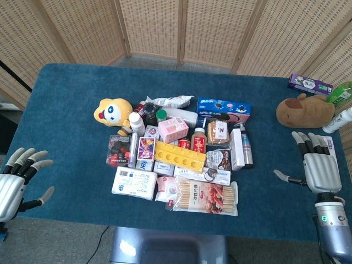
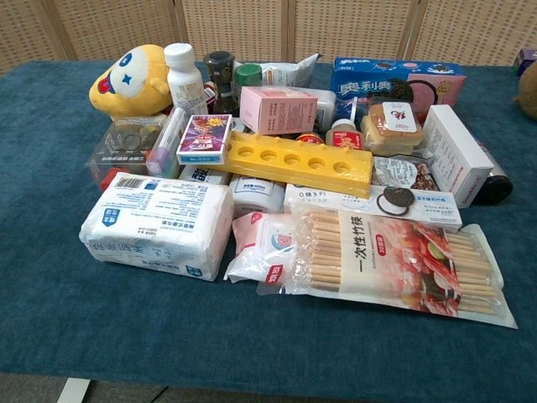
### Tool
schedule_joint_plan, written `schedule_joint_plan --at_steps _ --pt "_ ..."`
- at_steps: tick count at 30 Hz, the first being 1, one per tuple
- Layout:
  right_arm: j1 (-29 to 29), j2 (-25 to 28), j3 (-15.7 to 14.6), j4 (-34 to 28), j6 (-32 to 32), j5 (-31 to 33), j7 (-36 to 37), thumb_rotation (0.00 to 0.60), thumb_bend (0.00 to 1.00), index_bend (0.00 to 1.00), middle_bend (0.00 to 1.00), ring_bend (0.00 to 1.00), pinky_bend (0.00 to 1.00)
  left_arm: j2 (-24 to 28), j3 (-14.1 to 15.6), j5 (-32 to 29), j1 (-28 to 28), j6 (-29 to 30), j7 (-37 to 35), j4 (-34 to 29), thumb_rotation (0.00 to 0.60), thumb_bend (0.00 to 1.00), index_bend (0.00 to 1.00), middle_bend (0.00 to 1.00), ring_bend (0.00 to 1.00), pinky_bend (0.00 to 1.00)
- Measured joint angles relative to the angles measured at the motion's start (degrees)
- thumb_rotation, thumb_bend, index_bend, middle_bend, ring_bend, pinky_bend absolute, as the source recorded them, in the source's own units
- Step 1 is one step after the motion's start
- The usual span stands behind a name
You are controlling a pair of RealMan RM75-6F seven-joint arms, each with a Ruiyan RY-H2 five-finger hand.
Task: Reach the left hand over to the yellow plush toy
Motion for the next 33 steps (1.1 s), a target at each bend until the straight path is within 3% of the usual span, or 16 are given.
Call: schedule_joint_plan --at_steps 22,28,30,33 --pt "-2.7 -0.1 -1.1 0.4 0.1 -2.8 6.6 0.329 0.05 0.0 0.0 0.0 0.0 1.3 -0.7 0.5 -2.0 -2.5 -2.5 -0.9 0.52 0.36 0.24 0.17 0.13 0.0" --pt "-2.7 0.5 -0.9 -0.7 -0.4 -2.6 6.6 0.333 0.05 0.0 0.0 0.0 0.0 1.4 -1.8 -2.1 -4.9 -7.1 -3.3 0.2 0.517 0.36 0.12 0.12 0.11 0.0" --pt "-2.7 0.6 -0.9 -0.9 -0.5 -2.6 6.5 0.333 0.05 0.0 0.0 0.0 0.0 1.5 -2.3 -3.3 -5.9 -8.6 -3.4 0.6 0.515 0.36 0.03 0.08 0.07 0.0" --pt "-2.8 0.6 -0.9 -1.2 -0.7 -2.5 6.5 0.334 0.05 0.0 0.0 0.0 0.0 1.4 -3.1 -5.1 -7.4 -10.8 -4.3 1.6 0.506 0.35 0.0 0.01 0.0 0.0"
